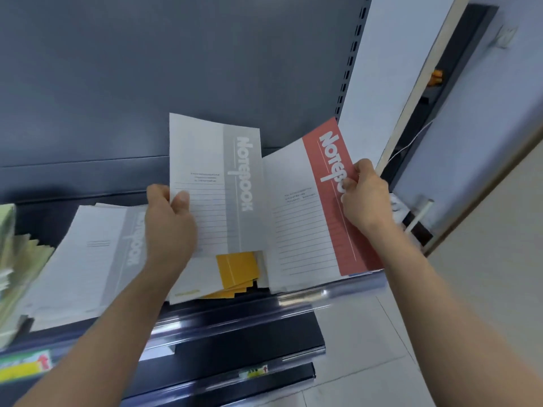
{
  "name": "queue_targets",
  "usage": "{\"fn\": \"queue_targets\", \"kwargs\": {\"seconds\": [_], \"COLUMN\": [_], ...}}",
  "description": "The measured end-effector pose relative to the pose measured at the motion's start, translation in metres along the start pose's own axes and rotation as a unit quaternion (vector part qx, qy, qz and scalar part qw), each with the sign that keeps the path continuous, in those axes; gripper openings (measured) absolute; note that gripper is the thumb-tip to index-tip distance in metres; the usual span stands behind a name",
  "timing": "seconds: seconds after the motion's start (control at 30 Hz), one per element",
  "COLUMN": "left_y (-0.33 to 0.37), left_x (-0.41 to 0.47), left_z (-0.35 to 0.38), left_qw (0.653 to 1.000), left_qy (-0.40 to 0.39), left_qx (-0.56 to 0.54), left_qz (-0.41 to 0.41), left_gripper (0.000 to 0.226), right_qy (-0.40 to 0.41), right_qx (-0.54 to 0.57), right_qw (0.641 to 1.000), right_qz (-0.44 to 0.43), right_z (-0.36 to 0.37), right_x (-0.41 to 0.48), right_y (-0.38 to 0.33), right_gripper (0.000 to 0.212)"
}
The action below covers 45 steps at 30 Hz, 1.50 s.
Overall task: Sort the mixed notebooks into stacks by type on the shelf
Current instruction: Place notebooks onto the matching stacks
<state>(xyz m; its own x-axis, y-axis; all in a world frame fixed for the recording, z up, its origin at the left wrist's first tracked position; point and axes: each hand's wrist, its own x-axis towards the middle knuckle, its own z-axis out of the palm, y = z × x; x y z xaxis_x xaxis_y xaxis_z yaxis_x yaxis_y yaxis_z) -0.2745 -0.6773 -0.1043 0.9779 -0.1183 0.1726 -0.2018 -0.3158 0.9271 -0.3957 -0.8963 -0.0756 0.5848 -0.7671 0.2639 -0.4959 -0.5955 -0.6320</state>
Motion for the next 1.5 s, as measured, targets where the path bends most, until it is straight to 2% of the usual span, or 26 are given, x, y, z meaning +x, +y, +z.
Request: {"fn": "queue_targets", "kwargs": {"seconds": [0.13, 0.4, 0.5, 0.6, 0.83, 1.13, 1.3, 1.43, 1.5], "left_y": [-0.005, -0.007, -0.010, -0.012, -0.014, -0.028, -0.057, -0.075, -0.084], "left_x": [-0.011, -0.024, -0.027, -0.030, -0.022, -0.012, 0.007, 0.030, 0.041], "left_z": [0.001, -0.018, -0.021, -0.024, -0.041, -0.085, -0.126, -0.166, -0.179], "left_qw": [0.999, 0.996, 0.995, 0.995, 0.996, 0.996, 0.992, 0.986, 0.985], "left_qy": [0.034, 0.074, 0.082, 0.080, 0.069, 0.061, 0.055, 0.046, 0.014], "left_qx": [0.015, 0.041, 0.046, 0.045, 0.048, 0.053, 0.091, 0.112, 0.127], "left_qz": [-0.020, -0.019, -0.028, -0.033, -0.026, -0.032, -0.071, -0.111, -0.120], "left_gripper": [0.010, 0.008, 0.007, 0.007, 0.006, 0.006, 0.006, 0.025, 0.019], "right_qy": [-0.027, -0.076, -0.064, -0.041, -0.017, -0.002, 0.016, 0.008, 0.010], "right_qx": [-0.026, -0.149, -0.217, -0.265, -0.182, -0.126, -0.105, -0.112, -0.123], "right_qw": [0.999, 0.986, 0.974, 0.963, 0.963, 0.938, 0.931, 0.932, 0.932], "right_qz": [-0.021, 0.009, 0.009, -0.030, -0.200, -0.323, -0.348, -0.344, -0.340], "right_z": [0.017, 0.050, 0.051, 0.051, 0.040, 0.046, 0.077, 0.106, 0.119], "right_x": [0.008, 0.012, 0.010, 0.008, -0.006, -0.045, -0.068, -0.088, -0.098], "right_y": [0.019, 0.035, 0.039, 0.035, -0.030, -0.125, -0.165, -0.201, -0.219], "right_gripper": [0.017, 0.029, 0.031, 0.031, 0.025, 0.026, 0.023, 0.022, 0.022]}}
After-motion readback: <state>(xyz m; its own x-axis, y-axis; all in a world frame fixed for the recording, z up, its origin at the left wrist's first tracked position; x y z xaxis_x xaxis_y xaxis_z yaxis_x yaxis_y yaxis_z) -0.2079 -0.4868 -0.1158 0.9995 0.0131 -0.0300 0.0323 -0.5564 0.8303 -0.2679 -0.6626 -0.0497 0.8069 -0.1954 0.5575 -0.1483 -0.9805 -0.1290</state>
